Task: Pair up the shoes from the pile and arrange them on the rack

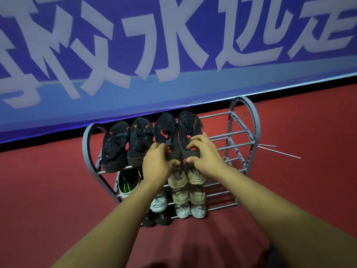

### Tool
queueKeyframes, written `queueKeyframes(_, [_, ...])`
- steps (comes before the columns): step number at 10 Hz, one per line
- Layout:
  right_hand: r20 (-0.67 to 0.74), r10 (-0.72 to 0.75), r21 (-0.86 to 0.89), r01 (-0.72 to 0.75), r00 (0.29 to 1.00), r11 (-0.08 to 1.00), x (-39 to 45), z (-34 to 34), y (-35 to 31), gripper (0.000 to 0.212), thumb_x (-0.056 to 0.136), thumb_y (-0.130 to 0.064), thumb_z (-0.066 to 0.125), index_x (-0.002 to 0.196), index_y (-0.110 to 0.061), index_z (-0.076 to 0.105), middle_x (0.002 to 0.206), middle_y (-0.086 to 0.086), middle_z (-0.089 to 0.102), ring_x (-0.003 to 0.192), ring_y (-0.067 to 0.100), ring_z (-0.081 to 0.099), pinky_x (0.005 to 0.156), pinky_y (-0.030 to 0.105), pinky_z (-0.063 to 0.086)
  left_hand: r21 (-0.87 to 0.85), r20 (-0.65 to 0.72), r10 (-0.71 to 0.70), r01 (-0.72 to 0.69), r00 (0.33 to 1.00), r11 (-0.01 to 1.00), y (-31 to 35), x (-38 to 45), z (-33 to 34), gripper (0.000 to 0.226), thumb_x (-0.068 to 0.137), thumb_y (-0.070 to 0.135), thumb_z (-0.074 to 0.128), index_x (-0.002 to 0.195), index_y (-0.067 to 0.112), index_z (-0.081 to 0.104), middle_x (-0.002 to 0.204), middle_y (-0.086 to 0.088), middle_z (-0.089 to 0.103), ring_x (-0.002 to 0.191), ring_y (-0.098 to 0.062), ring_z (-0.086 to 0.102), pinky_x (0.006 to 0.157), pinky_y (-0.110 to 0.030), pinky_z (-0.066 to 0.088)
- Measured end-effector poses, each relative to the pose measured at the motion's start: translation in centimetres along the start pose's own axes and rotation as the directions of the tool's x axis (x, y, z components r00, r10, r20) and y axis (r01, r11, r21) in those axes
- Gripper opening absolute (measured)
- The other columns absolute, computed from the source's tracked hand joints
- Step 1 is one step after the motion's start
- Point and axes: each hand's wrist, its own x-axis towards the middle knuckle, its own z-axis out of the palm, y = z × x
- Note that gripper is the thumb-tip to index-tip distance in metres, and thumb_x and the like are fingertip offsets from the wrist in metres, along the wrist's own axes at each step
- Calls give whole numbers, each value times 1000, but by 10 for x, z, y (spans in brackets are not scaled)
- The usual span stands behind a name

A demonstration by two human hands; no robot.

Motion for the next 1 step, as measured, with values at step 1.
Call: queueKeyframes(1, [-33,11,-90,-14,999,996,-11,1,3,44,86,-25,74,126,-23,56,159,-1,26,154,26,-1,121,50,19,-40,-33,57,-59,998,997,-1,-14,3,48,78,31,79,119,13,62,128,-6,58,122,-27,55,92,-36,48])
